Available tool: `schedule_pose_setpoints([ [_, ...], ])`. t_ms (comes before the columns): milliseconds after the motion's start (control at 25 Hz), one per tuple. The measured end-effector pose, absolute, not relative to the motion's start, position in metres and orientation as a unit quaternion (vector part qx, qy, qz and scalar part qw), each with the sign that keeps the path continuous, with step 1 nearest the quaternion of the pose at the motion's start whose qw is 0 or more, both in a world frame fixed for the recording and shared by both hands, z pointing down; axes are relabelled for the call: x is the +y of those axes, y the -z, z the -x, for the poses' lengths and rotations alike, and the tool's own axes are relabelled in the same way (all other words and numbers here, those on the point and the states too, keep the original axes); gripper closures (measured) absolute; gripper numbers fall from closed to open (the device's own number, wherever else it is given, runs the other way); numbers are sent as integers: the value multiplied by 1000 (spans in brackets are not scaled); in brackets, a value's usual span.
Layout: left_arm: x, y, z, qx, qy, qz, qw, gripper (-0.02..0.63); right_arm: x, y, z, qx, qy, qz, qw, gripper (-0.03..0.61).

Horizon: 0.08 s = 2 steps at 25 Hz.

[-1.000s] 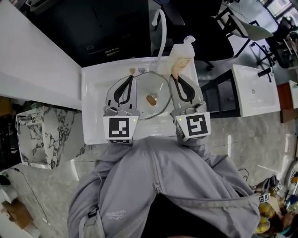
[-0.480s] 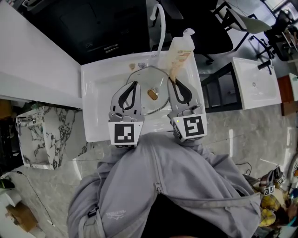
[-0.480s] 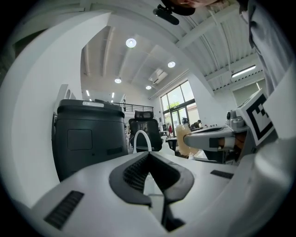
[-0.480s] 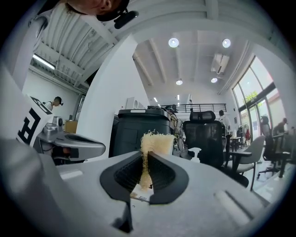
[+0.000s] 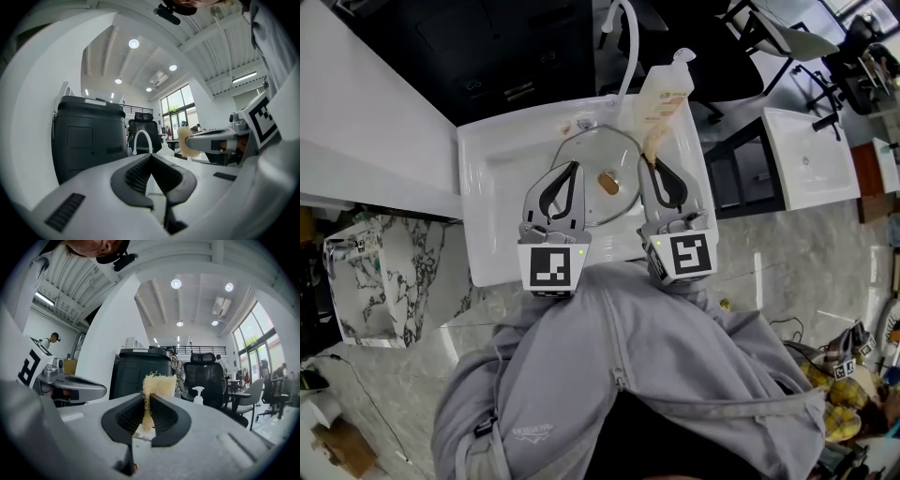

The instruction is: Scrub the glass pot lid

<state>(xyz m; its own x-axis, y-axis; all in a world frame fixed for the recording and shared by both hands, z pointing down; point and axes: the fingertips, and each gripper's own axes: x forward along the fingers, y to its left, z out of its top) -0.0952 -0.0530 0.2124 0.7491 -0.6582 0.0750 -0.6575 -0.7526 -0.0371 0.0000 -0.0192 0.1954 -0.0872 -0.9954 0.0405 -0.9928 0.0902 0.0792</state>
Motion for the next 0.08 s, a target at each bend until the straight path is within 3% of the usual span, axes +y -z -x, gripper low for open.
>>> schedule_pose_setpoints([
  [80, -52, -213, 99, 350, 40, 936, 4, 607, -19, -198, 5, -739, 15, -672, 47, 549],
])
